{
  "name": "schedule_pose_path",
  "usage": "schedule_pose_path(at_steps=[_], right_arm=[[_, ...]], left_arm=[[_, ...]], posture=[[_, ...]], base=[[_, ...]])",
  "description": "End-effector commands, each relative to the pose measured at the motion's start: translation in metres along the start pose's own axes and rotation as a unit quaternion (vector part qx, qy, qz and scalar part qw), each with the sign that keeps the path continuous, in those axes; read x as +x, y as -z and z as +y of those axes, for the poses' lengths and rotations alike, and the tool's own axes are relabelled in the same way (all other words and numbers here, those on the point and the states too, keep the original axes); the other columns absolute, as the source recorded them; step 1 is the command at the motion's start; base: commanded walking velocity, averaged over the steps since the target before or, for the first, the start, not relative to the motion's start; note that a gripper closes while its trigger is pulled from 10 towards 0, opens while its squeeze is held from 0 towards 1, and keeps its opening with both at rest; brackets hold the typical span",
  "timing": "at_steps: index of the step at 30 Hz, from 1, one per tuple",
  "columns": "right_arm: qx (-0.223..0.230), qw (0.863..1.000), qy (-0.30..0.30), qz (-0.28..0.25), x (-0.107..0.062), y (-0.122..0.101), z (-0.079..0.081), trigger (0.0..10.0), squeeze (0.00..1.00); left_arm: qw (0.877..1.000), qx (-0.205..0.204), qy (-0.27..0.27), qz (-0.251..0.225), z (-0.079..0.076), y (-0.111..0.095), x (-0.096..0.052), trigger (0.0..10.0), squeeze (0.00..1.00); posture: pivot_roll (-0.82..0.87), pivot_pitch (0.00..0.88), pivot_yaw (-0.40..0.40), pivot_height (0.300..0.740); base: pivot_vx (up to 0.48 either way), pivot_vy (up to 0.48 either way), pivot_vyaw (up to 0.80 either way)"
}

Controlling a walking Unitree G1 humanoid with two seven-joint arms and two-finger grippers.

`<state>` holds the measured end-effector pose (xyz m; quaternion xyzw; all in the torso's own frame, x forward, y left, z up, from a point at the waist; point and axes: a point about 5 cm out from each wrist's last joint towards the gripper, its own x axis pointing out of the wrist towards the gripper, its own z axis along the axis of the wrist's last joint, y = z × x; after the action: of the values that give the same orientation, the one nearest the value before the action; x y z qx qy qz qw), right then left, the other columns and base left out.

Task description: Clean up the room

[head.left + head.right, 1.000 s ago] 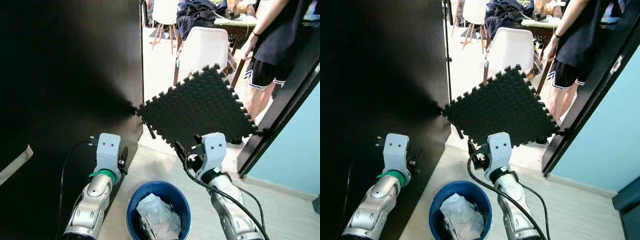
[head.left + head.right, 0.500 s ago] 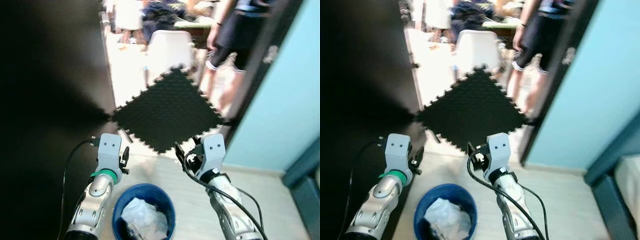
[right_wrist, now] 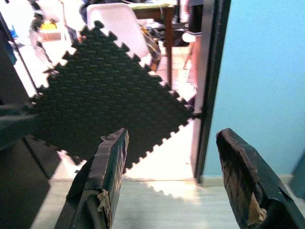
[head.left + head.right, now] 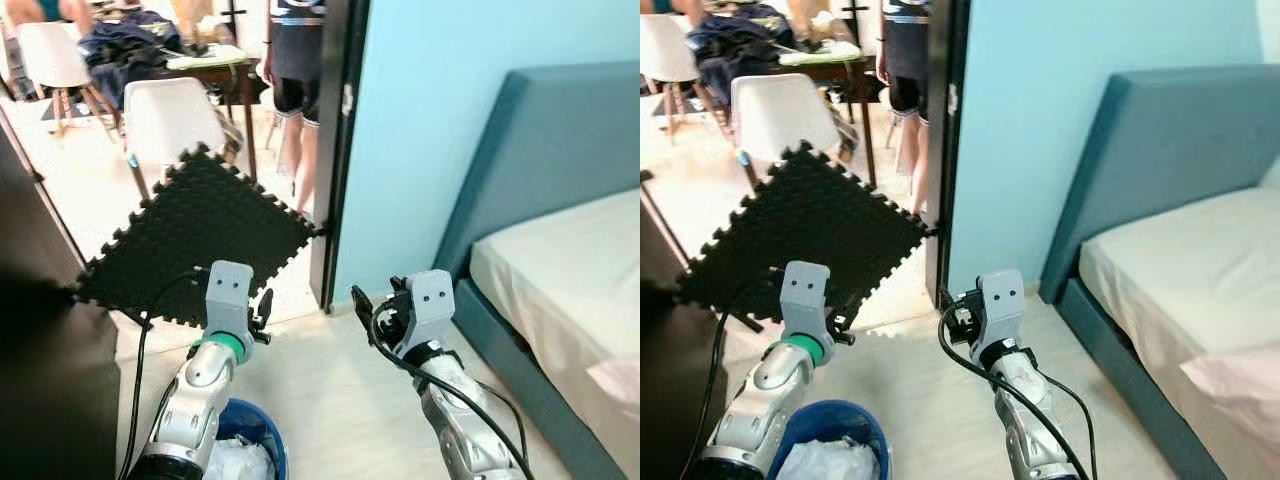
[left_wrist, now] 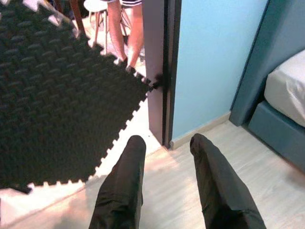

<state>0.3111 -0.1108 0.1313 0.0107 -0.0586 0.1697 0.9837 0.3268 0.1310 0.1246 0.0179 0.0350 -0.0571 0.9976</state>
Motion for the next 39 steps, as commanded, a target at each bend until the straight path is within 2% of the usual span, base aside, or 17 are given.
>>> schedule_pose_path(at_steps=[1, 20, 39], right_arm=[[0.002, 1.000, 0.005, 0.008, -0.002, 0.003, -0.003, 10.0, 0.00], [0.004, 1.000, 0.009, 0.005, -0.002, 0.002, -0.003, 10.0, 0.00], [0.005, 1.000, 0.011, 0.005, -0.002, 0.002, -0.003, 10.0, 0.00]], left_arm=[[1.000, -0.003, 0.003, 0.012, -0.001, 0.005, 0.000, 10.0, 0.00], [0.999, -0.013, 0.038, -0.010, -0.010, -0.005, 0.000, 10.0, 0.00], [0.999, -0.009, 0.051, -0.010, -0.012, -0.006, 0.000, 10.0, 0.00]], posture=[[-0.14, 0.023, 0.076, 0.738], [-0.14, 0.026, 0.086, 0.738], [-0.14, 0.029, 0.090, 0.738]], base=[[0.000, 0.000, -0.80], [0.000, 0.000, -0.80], [0.000, 0.000, -0.80]])
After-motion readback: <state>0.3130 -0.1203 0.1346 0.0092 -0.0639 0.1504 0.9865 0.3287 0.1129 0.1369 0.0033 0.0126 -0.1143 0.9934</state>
